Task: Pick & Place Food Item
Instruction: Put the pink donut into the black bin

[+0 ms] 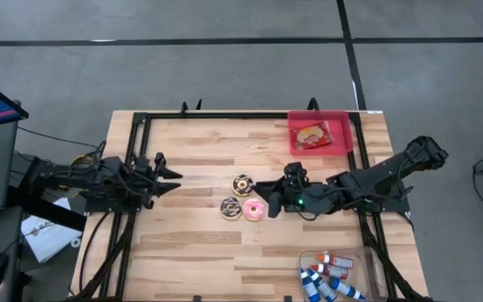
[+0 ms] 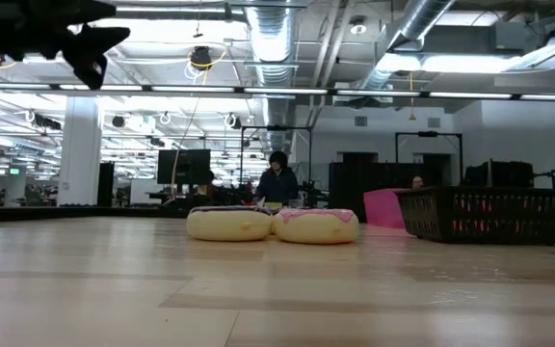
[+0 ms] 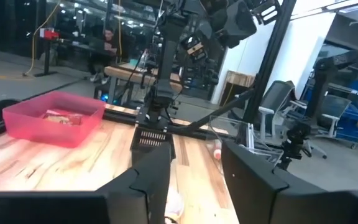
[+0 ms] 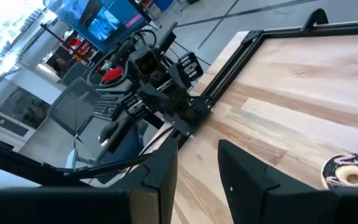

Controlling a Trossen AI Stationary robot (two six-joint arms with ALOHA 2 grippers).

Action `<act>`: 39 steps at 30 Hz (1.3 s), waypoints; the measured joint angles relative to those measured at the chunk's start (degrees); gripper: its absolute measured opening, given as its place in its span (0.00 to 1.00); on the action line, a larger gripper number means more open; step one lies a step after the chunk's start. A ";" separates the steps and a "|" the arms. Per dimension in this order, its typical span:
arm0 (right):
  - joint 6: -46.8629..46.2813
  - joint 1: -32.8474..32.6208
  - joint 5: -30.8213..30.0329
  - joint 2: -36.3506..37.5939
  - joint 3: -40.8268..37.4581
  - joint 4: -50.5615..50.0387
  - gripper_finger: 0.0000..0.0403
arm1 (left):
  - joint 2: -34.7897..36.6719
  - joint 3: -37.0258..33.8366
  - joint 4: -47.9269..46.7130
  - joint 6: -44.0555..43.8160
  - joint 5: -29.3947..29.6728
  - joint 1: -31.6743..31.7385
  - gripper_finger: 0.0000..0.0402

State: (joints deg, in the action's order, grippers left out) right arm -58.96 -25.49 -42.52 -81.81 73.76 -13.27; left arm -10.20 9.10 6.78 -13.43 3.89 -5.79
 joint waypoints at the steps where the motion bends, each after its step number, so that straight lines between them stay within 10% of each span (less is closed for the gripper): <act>1: -0.06 -0.01 0.00 0.01 0.00 -0.01 0.27 | 1.70 -0.68 -1.06 0.42 -0.30 -0.01 0.33; 17: 6.74 4.41 1.99 -0.06 0.00 -2.92 0.27 | 6.91 -7.87 -7.43 2.65 -3.29 -0.01 0.19; 28: 17.20 18.50 21.29 -1.64 -0.14 -17.37 0.27 | -2.22 -8.14 -6.05 2.49 -3.15 -0.01 0.17; 39: 24.93 28.67 39.51 -18.03 3.66 -23.14 0.25 | -7.13 -8.11 -5.37 2.47 -2.96 -0.03 0.17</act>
State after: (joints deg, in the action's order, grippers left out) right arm -34.02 3.18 -3.01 -99.83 77.42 -36.40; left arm -17.34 0.99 1.41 -10.96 0.93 -5.82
